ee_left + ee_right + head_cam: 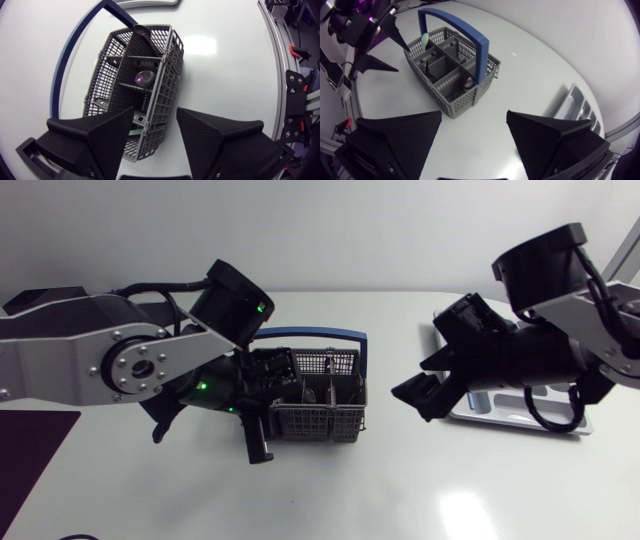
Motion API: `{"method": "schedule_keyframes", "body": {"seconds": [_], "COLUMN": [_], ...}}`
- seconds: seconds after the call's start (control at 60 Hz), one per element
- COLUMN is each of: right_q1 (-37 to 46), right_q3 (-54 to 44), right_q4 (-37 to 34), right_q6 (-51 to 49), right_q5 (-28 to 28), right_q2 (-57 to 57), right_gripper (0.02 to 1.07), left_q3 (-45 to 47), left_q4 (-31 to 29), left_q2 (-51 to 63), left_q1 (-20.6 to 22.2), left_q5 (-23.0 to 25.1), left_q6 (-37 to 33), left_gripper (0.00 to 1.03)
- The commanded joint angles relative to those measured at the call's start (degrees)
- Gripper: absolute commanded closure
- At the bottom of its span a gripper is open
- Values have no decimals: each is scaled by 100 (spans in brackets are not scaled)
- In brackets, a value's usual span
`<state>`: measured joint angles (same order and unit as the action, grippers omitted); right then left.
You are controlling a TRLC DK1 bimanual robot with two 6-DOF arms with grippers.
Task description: Unload the cutlery basket into the drawer organizer.
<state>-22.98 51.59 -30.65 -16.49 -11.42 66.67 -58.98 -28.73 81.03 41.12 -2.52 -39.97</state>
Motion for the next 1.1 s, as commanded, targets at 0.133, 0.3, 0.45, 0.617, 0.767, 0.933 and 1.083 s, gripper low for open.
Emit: {"method": "schedule_keyframes", "body": {"seconds": [0.133, 0.3, 0.45, 0.617, 0.767, 0.933, 1.083], "right_q1": [-453, -620, -875, -1042, -1182, -1296, -1296], "right_q3": [738, 1063, 1160, 1265, 1397, 1582, 1749], "right_q4": [-213, -134, 33, 156, 227, 297, 358], "right_q6": [832, 1166, 1324, 1368, 1368, 1412, 1421], "right_q5": [-502, -862, -862, -862, -862, -862, -862], "right_q2": [874, 1392, 1752, 2069, 2341, 2579, 2842], "right_gripper": [21, 33, 40, 50, 56, 57, 65], "left_q3": [484, 590, 730, 809, 897, 1003, 1064], "left_q4": [377, 606, 939, 1159, 1282, 1423, 1528], "left_q2": [-193, -272, -325, -334, -334, -334, -334], "left_q1": [-175, -403, -474, -518, -579, -597, -623], "left_q5": [217, 534, 569, 683, 789, 815, 868], "left_q6": [455, 709, 859, 1008, 1079, 1131, 1175], "left_gripper": [43, 43, 43, 43, 43, 43, 43]}}
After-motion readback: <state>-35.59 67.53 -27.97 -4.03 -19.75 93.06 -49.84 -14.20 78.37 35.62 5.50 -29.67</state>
